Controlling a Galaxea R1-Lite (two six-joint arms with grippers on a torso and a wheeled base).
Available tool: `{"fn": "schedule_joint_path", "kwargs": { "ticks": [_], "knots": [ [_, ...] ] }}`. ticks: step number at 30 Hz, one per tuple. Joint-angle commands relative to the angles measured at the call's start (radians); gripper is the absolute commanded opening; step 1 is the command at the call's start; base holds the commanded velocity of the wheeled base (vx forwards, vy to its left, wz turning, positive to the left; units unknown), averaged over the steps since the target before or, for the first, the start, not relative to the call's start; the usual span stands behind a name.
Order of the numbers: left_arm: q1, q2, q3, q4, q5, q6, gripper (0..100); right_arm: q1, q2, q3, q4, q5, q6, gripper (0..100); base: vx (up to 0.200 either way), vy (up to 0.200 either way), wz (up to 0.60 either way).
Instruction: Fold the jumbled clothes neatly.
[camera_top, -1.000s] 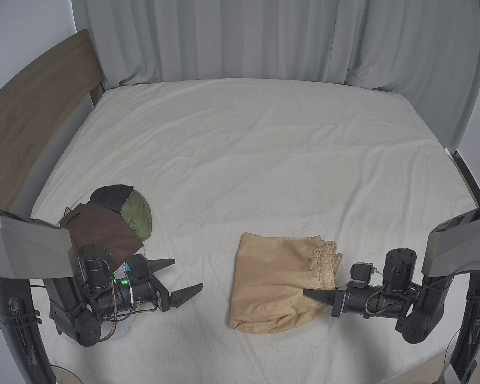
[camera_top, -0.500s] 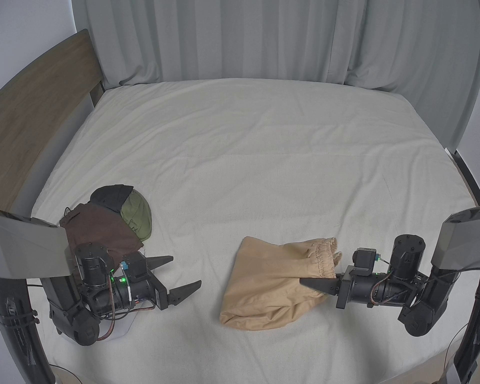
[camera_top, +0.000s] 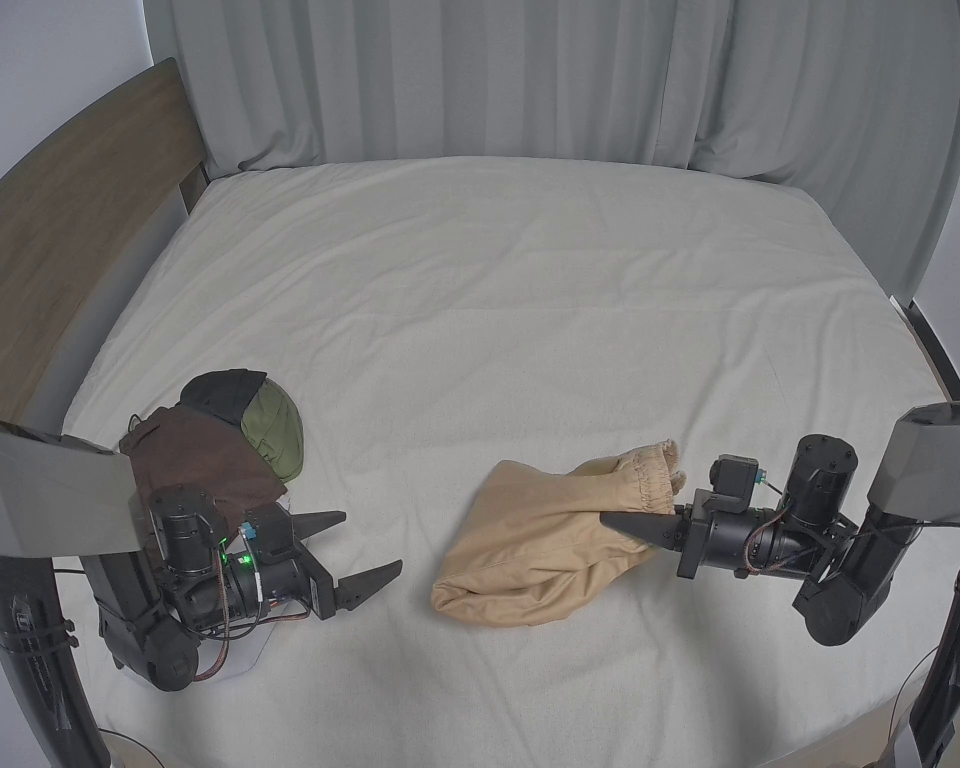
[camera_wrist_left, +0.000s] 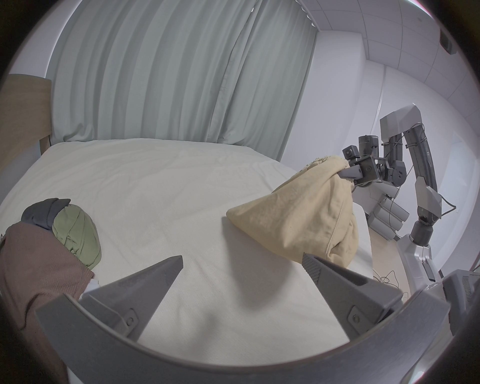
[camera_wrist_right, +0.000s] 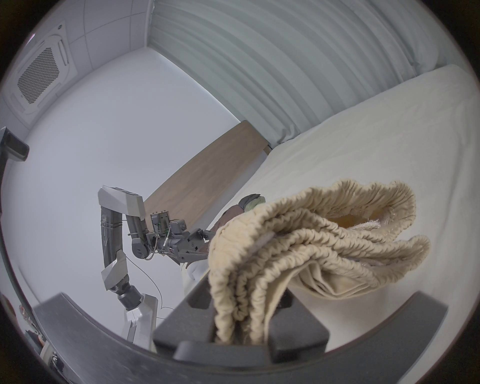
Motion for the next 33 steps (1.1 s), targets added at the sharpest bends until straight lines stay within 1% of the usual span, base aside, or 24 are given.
{"fn": "schedule_joint_path", "kwargs": {
  "ticks": [1, 5, 11, 12, 15, 17, 18, 19, 20, 21, 33],
  "knots": [
    [0.000, -0.001, -0.001, -0.001, 0.000, 0.000, 100, -0.012, -0.001, -0.040, -0.001, 0.018, 0.004, 0, 0.000, 0.000, 0.00],
    [0.000, 0.001, 0.001, -0.001, 0.000, 0.000, 100, -0.013, -0.001, -0.079, 0.001, 0.020, 0.014, 0, 0.000, 0.000, 0.00],
    [0.000, 0.003, 0.001, 0.001, 0.000, 0.000, 100, -0.009, 0.000, -0.143, 0.004, 0.020, 0.063, 0, 0.000, 0.000, 0.00],
    [0.000, 0.003, 0.001, -0.001, 0.000, 0.000, 100, -0.009, 0.003, -0.177, 0.006, 0.020, 0.090, 0, 0.000, 0.000, 0.00],
    [0.002, 0.003, 0.001, -0.001, 0.000, 0.000, 100, -0.009, 0.010, -0.229, 0.009, 0.020, 0.122, 0, 0.000, 0.000, 0.00],
    [0.002, 0.003, 0.001, -0.001, 0.000, -0.001, 100, -0.009, 0.019, -0.263, 0.009, 0.020, 0.162, 0, 0.000, 0.000, 0.00],
    [0.002, 0.003, 0.001, -0.001, 0.000, 0.000, 100, -0.010, 0.028, -0.292, 0.009, 0.020, 0.195, 0, 0.000, 0.000, 0.00],
    [0.002, 0.003, 0.001, -0.001, 0.000, 0.000, 100, -0.010, 0.028, -0.292, 0.009, 0.020, 0.195, 0, 0.000, 0.000, 0.00],
    [0.002, 0.003, 0.001, -0.001, 0.000, 0.000, 100, -0.013, 0.042, -0.330, 0.012, 0.020, 0.223, 0, 0.000, 0.000, 0.00],
    [0.002, 0.003, 0.001, -0.001, 0.000, -0.001, 100, -0.015, 0.052, -0.355, 0.013, 0.021, 0.232, 0, 0.000, 0.000, 0.00],
    [0.012, 0.009, 0.001, -0.001, 0.000, 0.000, 100, -0.050, 0.172, -0.660, 0.220, 0.018, 0.240, 0, 0.000, 0.000, 0.00]
  ]
}}
